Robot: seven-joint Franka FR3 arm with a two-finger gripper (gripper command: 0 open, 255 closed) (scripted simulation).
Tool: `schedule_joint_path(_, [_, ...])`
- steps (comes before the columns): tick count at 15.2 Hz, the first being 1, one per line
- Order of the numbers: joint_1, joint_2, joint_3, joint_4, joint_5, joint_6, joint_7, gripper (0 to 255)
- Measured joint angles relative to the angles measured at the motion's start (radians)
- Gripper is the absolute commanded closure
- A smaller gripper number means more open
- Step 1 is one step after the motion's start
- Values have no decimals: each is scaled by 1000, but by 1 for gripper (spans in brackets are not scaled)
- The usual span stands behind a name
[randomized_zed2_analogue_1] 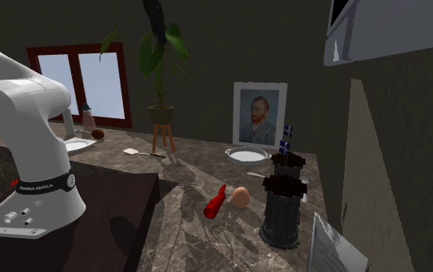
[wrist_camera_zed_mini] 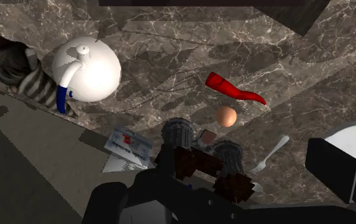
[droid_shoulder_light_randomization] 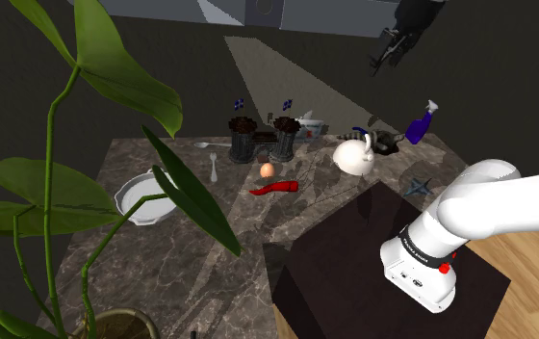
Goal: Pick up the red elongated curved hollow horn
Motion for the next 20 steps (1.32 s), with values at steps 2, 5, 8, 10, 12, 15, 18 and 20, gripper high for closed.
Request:
schedule_joint_path(2, [4, 6, 2, -8, 0, 10, -4, 0])
schedule_joint_path(5, [18, 57, -1, -49, -9, 78, -40, 0])
schedule_joint_path(8, [34, 122, 0, -87, -17, 156, -76, 0])
schedule_joint_path(10, [44, 183, 2, -92, -24, 204, -101, 0])
schedule_joint_path(12, [53, 231, 3, -122, -31, 265, -124, 0])
schedule_joint_path(15, [62, 329, 2, -123, -47, 338, -165, 0])
schedule_joint_path(18, [74, 415, 10, -136, -61, 410, -194, 0])
schedule_joint_path(20, [80, 484, 15, -137, -74, 462, -212, 0])
